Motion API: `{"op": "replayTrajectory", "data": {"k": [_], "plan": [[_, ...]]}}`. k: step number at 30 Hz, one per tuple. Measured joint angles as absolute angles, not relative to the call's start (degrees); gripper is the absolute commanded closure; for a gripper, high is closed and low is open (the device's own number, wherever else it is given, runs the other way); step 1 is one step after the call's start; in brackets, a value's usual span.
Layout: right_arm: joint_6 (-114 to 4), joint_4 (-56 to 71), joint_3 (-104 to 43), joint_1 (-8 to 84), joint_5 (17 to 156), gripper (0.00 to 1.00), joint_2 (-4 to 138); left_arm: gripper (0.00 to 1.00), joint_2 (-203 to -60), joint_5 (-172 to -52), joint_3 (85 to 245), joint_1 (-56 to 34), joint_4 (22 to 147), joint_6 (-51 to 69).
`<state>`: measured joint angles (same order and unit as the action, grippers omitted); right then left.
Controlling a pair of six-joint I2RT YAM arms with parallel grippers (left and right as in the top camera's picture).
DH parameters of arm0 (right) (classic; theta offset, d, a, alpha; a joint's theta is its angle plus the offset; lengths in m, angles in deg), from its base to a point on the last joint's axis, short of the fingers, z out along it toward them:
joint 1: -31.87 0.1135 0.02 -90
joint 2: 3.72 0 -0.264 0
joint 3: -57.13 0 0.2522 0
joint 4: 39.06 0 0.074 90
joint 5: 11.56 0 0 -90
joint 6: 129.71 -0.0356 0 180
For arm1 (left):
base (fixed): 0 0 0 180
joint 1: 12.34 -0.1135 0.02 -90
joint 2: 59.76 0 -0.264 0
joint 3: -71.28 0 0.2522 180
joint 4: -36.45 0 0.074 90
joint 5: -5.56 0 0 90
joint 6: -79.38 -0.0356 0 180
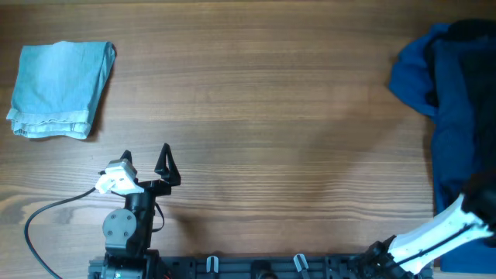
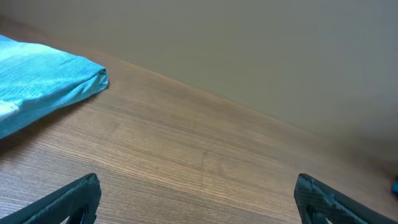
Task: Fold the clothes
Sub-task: 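Grasp the black shorts from the pile with the right gripper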
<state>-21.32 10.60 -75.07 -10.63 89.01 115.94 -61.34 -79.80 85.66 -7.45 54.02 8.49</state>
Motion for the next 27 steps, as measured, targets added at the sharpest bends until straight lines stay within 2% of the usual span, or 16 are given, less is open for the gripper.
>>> {"op": "replayTrajectory", "data": {"k": [3,7,21,22,23,24,25,26,27], "plan": [[-20.0,4.3,-74.9,-10.9,88.0,0.0,122.7,0.0,-61.3,-79.8,85.7,-7.5,54.0,8.5],[-19.8,-5.4,-74.9,-11.2,86.7,0.0,124.6,0.0,-61.4,-79.8,85.7,-7.5,54.0,8.5],[-21.6,-8.9,-74.9,-16.1,85.9,0.01,138.2,0.0,-61.4,-79.8,85.7,-7.5,54.0,8.5],[-21.9,-9.0,-74.9,-16.2,85.9,0.12,139.0,0.0,-61.4,-79.8,85.7,-7.5,54.0,8.5],[-22.3,-9.0,-74.9,-16.4,85.9,0.29,139.9,0.0,-61.4,-79.8,85.7,-7.5,54.0,8.5],[-22.6,-9.1,-74.9,-16.3,86.3,0.51,140.1,0.0,-61.4,-79.8,85.7,-7.5,54.0,8.5],[-23.1,-9.1,-74.9,-16.3,86.6,0.82,140.1,0.0,-61.4,-79.8,85.7,-7.5,54.0,8.5],[-23.7,-9.1,-74.9,-16.3,86.9,0.96,140.1,0.0,-61.4,-79.8,85.7,-7.5,54.0,8.5],[-24.5,-9.1,-74.9,-16.3,87.2,0.96,140.1,0.0,-61.4,-79.8,85.7,-7.5,54.0,8.5]]}}
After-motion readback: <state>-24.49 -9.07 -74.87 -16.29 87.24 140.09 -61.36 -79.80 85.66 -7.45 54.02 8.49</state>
